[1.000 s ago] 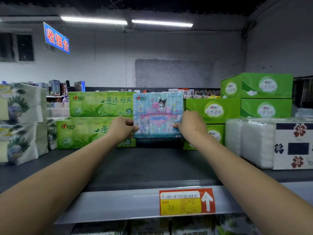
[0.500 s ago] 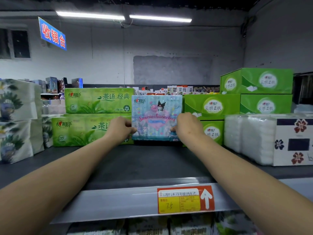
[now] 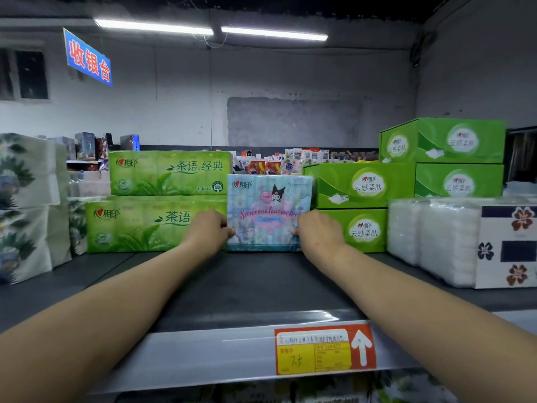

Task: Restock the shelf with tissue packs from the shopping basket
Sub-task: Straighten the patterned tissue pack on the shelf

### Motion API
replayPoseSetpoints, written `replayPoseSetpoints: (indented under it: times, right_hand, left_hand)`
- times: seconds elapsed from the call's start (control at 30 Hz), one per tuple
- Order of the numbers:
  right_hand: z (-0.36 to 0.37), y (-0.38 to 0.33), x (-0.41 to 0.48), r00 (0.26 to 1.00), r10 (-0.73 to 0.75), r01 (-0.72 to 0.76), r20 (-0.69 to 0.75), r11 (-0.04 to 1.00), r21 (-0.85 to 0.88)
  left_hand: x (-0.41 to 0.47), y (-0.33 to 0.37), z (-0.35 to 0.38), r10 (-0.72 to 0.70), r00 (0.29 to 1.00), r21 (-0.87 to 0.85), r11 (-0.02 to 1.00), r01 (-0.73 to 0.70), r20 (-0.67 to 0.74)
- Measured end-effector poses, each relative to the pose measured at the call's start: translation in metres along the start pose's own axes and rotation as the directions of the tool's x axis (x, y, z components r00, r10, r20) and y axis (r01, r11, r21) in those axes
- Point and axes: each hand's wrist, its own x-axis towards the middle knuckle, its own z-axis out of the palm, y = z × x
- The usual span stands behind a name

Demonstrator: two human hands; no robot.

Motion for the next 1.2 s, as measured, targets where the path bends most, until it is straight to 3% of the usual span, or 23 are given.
replayPoseSetpoints:
  times: [0.33, 0.5, 0.73, 1.2]
  right_hand:
    - [-0.01, 0.0, -0.006, 0.988, -0.024, 0.016, -0.154, 0.998, -0.052]
    - [-0.007, -0.001, -0.008, 0.986, -0.102, 0.093, -0.131, 0.993, -0.074]
    - [-0.003, 0.004, -0.004, 0.983, -0.099, 0.097, -0.156, 0.995, -0.018]
    - [-0.002, 0.003, -0.003, 0.983, -0.113, 0.103, -0.142, 0.992, -0.072]
  left_hand:
    - [-0.003, 0.0, 0.001, -0.002, 1.0, 0.006, 1.0, 0.002, -0.022]
    - [-0.004, -0.002, 0.002, 0.006, 1.0, 0.008, 1.0, -0.005, -0.025]
    - [-0.001, -0.003, 0.005, 0.005, 0.999, 0.019, 1.0, -0.005, -0.033]
    - [0.001, -0.003, 0.008, 0.008, 1.0, 0.069, 0.998, -0.007, -0.015]
